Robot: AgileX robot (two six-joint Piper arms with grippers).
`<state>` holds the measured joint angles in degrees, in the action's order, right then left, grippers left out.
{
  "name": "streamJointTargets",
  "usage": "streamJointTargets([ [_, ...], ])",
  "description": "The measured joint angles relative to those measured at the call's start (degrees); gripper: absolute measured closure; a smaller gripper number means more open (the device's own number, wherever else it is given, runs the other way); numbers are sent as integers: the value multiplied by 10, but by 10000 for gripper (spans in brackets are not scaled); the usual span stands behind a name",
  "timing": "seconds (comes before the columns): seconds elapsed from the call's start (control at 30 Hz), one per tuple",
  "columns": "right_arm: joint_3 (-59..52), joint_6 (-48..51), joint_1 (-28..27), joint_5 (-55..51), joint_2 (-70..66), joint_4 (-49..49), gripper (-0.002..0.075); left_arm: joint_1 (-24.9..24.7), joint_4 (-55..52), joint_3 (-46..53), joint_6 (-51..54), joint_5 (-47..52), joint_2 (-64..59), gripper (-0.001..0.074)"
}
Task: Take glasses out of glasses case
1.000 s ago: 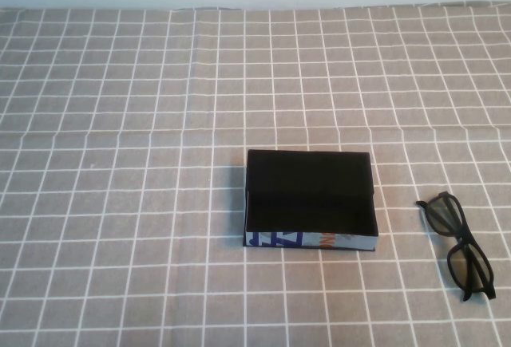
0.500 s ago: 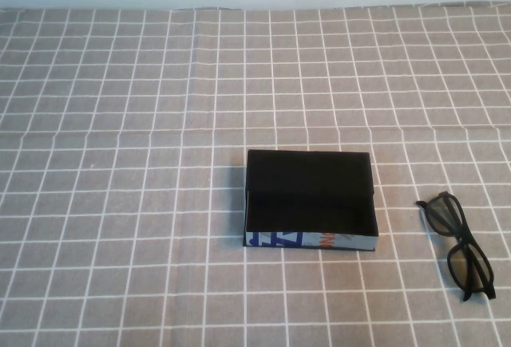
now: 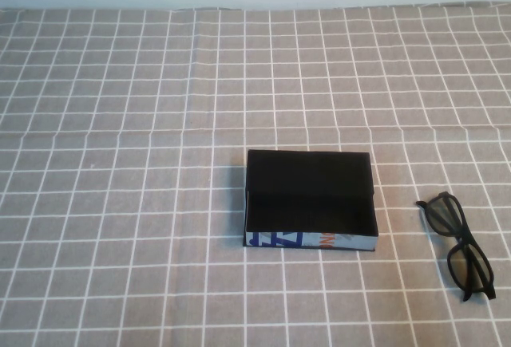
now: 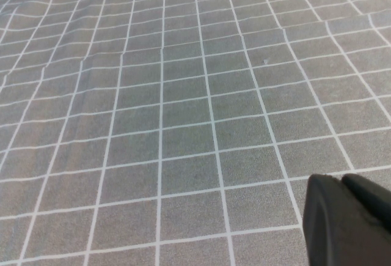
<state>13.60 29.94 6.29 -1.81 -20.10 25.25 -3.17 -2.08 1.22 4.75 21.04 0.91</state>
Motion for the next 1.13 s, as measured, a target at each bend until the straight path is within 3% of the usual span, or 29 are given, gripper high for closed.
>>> streamJointTargets([
  [0.13,-75,-12,0,-7,79,-32,742,0,0,0,0,0,0,739],
  [0.27,-144,-137,0,-14,154,-111,742,0,0,0,0,0,0,739],
  [0.57,-152,-341,0,-129,205,-230,742,0,0,0,0,0,0,739],
  [1.13,-152,-367,0,-159,205,-238,743,0,0,0,0,0,0,739],
])
